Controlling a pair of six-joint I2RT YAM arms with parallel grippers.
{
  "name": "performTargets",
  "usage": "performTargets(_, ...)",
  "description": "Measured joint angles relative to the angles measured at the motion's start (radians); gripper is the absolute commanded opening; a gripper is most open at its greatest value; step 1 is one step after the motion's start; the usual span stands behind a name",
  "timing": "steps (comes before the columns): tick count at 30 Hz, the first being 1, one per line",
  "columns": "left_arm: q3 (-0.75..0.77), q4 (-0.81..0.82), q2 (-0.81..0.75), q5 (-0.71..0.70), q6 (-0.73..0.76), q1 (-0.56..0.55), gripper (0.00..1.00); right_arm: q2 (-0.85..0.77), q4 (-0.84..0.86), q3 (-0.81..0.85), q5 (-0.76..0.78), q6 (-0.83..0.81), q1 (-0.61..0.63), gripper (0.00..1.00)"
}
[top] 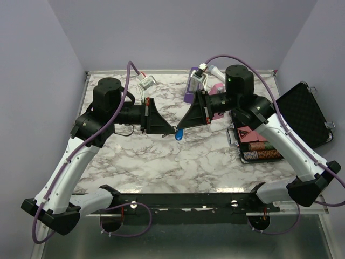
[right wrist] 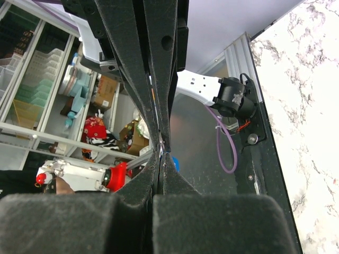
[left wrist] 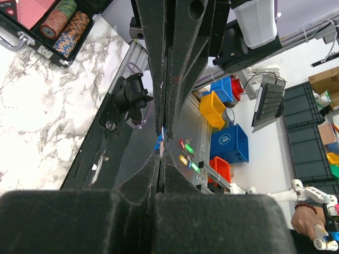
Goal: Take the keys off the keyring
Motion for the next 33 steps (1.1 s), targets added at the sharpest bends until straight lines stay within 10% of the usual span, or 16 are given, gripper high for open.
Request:
performTargets(9,0.000,-0.010,0.004,0.009,-0.003,0.000,0.00,0.004,0.000,0.000,-0.002,0.000,0.005,0.01)
performTargets(21,0.000,-0.018,0.007,0.002,-0.002,0.000,0.00,0.008,-0.016,0.028,0.005,-0.013,0.018,0.64)
performTargets(33,-0.003,0.029,0.010,-0.031,-0.024,0.000,0.00,-0.034,0.016,0.014,0.172,0.018,0.032,0.75)
